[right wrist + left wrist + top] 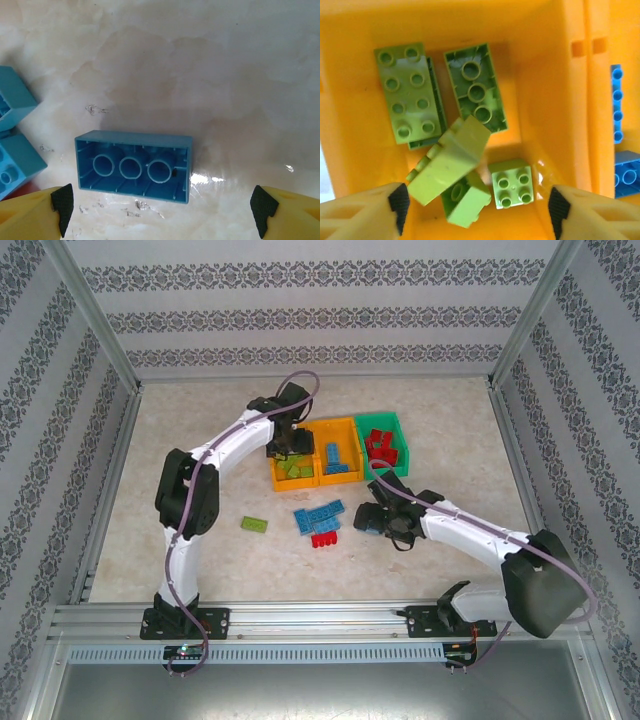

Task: Sort the legos into containers by color

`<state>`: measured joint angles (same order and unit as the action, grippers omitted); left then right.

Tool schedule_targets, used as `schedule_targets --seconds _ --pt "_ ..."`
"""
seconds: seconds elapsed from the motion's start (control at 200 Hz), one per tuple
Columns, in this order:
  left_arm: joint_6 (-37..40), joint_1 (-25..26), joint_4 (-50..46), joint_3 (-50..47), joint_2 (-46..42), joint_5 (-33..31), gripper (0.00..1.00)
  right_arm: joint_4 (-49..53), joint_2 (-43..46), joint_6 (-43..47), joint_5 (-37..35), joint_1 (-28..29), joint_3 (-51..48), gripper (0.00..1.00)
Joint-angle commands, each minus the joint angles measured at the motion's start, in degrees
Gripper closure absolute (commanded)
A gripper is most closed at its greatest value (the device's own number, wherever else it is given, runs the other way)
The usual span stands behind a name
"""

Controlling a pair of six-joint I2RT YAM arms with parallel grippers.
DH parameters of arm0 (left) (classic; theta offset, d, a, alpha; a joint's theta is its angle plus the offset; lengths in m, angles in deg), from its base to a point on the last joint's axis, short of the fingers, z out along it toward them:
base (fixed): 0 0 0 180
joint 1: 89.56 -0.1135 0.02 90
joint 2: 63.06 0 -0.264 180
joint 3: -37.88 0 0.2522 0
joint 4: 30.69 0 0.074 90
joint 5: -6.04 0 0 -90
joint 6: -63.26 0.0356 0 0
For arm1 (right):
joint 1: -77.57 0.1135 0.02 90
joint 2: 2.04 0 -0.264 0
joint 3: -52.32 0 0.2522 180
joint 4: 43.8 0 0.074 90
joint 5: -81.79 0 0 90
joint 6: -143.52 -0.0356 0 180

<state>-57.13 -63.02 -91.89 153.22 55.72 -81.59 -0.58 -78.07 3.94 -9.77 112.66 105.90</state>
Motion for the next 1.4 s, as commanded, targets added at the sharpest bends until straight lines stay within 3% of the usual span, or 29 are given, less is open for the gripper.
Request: schedule_targets --seconds 0.0,0.14,0.515,0.794,0.959,1.394 --pt "0.6 -0.6 1.4 -1.6 -5.8 0.1 0.15 -2.0 -2.2 -0.3 -1.5 0.9 2.1 0.05" --pt "2.1 -0.6 3.3 -4.5 -9.5 -0.3 0.00 -1.7 -5.6 0.3 -1.0 1.4 4.3 0.04" --pt "5.6 -0.6 12.3 -17.1 -20.5 -1.6 0.00 -1.7 -11.5 0.6 -2.1 1.4 5.5 0.07" --pt "6.8 -0.6 18.0 -24.1 -27.1 -3.8 0.00 -0.4 -14.0 0.2 -3.5 1.3 5.9 0.14" --pt "7.4 -0.5 17.5 -26.4 -29.4 -6.2 0.00 -0.2 -14.0 -0.3 -3.9 1.1 5.7 0.23" --pt "6.1 -0.6 16.8 -33.6 -35.3 -9.7 0.00 2.3 -11.0 0.8 -5.8 1.2 7.6 0.35"
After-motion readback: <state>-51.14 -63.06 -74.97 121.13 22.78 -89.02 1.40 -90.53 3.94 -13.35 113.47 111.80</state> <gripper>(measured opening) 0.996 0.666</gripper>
